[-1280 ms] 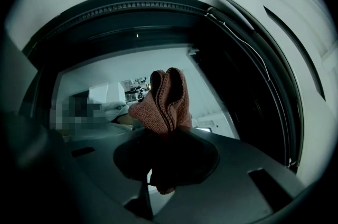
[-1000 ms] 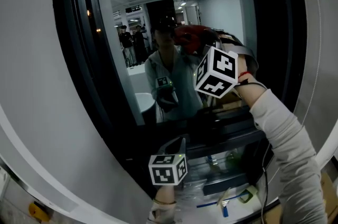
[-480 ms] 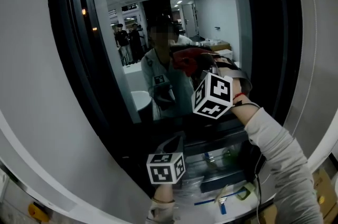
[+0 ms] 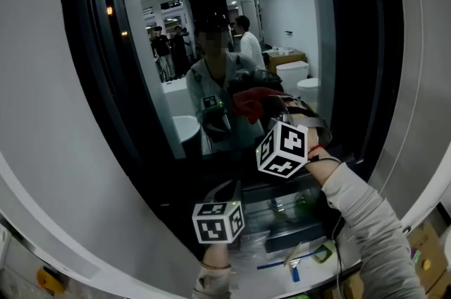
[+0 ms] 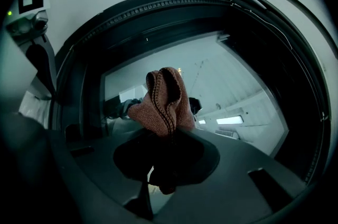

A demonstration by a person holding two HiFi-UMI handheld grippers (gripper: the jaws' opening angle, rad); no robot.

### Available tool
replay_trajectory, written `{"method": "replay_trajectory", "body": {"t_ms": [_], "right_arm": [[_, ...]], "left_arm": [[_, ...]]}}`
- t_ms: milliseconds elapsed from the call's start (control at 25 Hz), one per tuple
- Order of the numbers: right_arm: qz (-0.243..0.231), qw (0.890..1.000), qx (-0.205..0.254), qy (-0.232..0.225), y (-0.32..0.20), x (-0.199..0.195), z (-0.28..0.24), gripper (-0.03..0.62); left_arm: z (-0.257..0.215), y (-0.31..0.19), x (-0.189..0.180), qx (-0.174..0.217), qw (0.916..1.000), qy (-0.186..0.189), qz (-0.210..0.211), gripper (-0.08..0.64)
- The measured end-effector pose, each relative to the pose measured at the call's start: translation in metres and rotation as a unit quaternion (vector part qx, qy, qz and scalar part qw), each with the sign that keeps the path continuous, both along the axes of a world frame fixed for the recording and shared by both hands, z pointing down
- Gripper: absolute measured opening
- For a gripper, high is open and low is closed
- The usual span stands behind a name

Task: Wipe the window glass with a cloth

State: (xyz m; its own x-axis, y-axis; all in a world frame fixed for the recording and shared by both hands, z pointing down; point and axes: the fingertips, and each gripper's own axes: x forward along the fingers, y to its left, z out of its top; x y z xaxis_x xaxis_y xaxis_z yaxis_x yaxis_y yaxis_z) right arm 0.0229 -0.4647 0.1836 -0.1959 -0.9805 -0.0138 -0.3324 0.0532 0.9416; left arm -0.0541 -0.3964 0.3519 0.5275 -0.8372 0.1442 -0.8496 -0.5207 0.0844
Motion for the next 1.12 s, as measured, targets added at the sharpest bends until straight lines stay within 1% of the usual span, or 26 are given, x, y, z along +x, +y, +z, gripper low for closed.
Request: {"method": "replay_trajectory", "body": {"t_ms": [360, 600, 720, 840, 1120], "right_arm": [[0.002, 0.999, -0.032, -0.008, -0.001, 0.003, 0.039, 0.054], [-0.001, 0.999, -0.036, -0.011, 0.0, 0.004, 0.043, 0.054], [-0.011, 0.999, -0.031, -0.021, 0.007, 0.007, 0.035, 0.054], [-0.014, 0.999, -0.014, -0.025, 0.016, 0.017, 0.018, 0.054], [0.015, 0.999, 0.043, -0.015, 0.026, 0.06, -0.053, 0.054]], "left_arm": [[0.002, 0.0, 0.003, -0.002, 1.0, 0.002, 0.004, 0.005], [0.002, 0.0, 0.008, -0.002, 1.0, 0.002, 0.008, 0.005], [0.001, -0.001, 0.012, 0.0, 0.9999, 0.002, 0.012, 0.005], [0.001, -0.001, 0.017, 0.001, 0.9998, 0.003, 0.018, 0.005], [-0.003, -0.006, 0.038, 0.005, 0.9994, 0.002, 0.034, 0.005]]}}
